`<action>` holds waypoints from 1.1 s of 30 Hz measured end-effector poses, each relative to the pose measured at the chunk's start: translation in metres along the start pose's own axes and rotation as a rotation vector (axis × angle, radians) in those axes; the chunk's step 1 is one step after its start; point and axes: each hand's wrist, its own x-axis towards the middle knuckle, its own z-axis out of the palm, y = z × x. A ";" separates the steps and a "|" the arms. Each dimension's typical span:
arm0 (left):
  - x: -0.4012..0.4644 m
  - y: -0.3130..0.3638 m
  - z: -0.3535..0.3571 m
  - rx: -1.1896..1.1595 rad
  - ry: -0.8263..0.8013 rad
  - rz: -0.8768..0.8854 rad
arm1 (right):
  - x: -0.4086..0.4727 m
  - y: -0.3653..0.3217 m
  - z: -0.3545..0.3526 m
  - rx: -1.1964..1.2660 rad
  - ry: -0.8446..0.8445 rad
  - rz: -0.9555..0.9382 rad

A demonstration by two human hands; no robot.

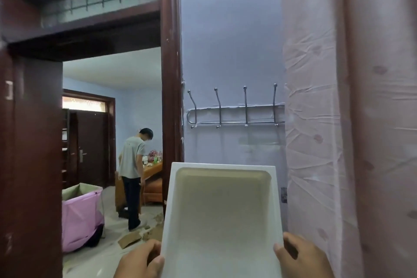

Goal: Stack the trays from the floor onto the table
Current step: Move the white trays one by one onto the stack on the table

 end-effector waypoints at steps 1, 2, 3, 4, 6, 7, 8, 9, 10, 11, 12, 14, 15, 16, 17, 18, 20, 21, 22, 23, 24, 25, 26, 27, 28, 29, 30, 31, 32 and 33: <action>0.002 -0.001 -0.004 -0.001 -0.049 0.024 | 0.001 -0.002 -0.003 -0.009 0.000 -0.014; 0.002 0.003 -0.005 -0.015 -0.047 0.028 | 0.003 -0.002 -0.005 -0.013 0.002 -0.025; 0.001 0.008 -0.006 -0.024 0.010 0.034 | 0.005 -0.003 -0.008 -0.020 0.004 -0.028; 0.001 0.014 -0.006 -0.030 0.104 0.036 | 0.006 -0.002 -0.010 -0.028 0.008 -0.035; 0.007 0.029 -0.004 -0.032 0.251 -0.016 | 0.010 -0.004 -0.014 -0.040 0.017 -0.052; 0.008 0.034 -0.004 -0.042 0.281 -0.033 | 0.013 -0.004 -0.016 -0.036 0.029 -0.063; 0.007 0.038 -0.004 -0.057 0.295 -0.036 | 0.014 -0.004 -0.017 -0.023 0.048 -0.083; 0.006 0.041 -0.009 -0.078 0.302 -0.020 | 0.017 -0.006 -0.020 -0.009 0.070 -0.102; 0.004 0.043 -0.009 -0.093 0.291 -0.016 | 0.016 -0.007 -0.021 0.001 0.079 -0.122; 0.003 0.046 -0.012 -0.097 0.298 0.002 | 0.016 -0.009 -0.024 0.009 0.088 -0.135; 0.001 0.048 -0.014 -0.088 0.301 0.017 | 0.016 -0.012 -0.027 0.014 0.100 -0.152; -0.001 0.050 -0.019 -0.094 0.294 0.033 | 0.016 -0.015 -0.032 0.014 0.102 -0.173; -0.002 0.051 -0.022 -0.103 0.290 0.041 | 0.016 -0.017 -0.035 0.021 0.099 -0.180; -0.004 0.051 -0.024 -0.106 0.292 0.049 | 0.014 -0.018 -0.038 0.031 0.093 -0.178; -0.006 0.051 -0.027 -0.103 0.304 0.062 | 0.014 -0.019 -0.041 0.046 0.093 -0.182; -0.008 0.051 -0.030 -0.098 0.308 0.074 | 0.014 -0.020 -0.043 0.060 0.090 -0.180; -0.011 0.053 -0.035 -0.098 0.304 0.088 | 0.012 -0.021 -0.048 0.078 0.087 -0.179; -0.013 0.055 -0.038 -0.098 0.303 0.093 | 0.012 -0.021 -0.050 0.084 0.090 -0.184; -0.016 0.055 -0.041 -0.096 0.301 0.097 | 0.011 -0.022 -0.053 0.087 0.089 -0.184; -0.019 0.055 -0.042 -0.093 0.300 0.106 | 0.010 -0.023 -0.054 0.098 0.083 -0.184; -0.022 0.055 -0.043 -0.090 0.294 0.112 | 0.005 -0.024 -0.056 0.124 0.076 -0.182; -0.024 0.055 -0.044 -0.093 0.294 0.118 | 0.002 -0.026 -0.058 0.157 0.069 -0.191; -0.026 0.053 -0.044 -0.090 0.287 0.123 | -0.003 -0.027 -0.060 0.177 0.069 -0.190; -0.028 0.052 -0.043 -0.085 0.277 0.125 | -0.009 -0.029 -0.062 0.188 0.068 -0.198; -0.031 0.051 -0.043 -0.086 0.275 0.124 | -0.013 -0.031 -0.063 0.194 0.068 -0.203; -0.033 0.051 -0.041 -0.087 0.262 0.129 | -0.019 -0.030 -0.066 0.202 0.083 -0.204; -0.035 0.051 -0.040 -0.094 0.255 0.142 | -0.024 -0.031 -0.069 0.205 0.103 -0.205; -0.036 0.050 -0.037 -0.108 0.247 0.153 | -0.030 -0.029 -0.072 0.206 0.123 -0.205; -0.039 0.051 -0.034 -0.127 0.235 0.162 | -0.036 -0.028 -0.074 0.208 0.144 -0.208; -0.040 0.053 -0.030 -0.138 0.218 0.179 | -0.042 -0.024 -0.078 0.214 0.168 -0.203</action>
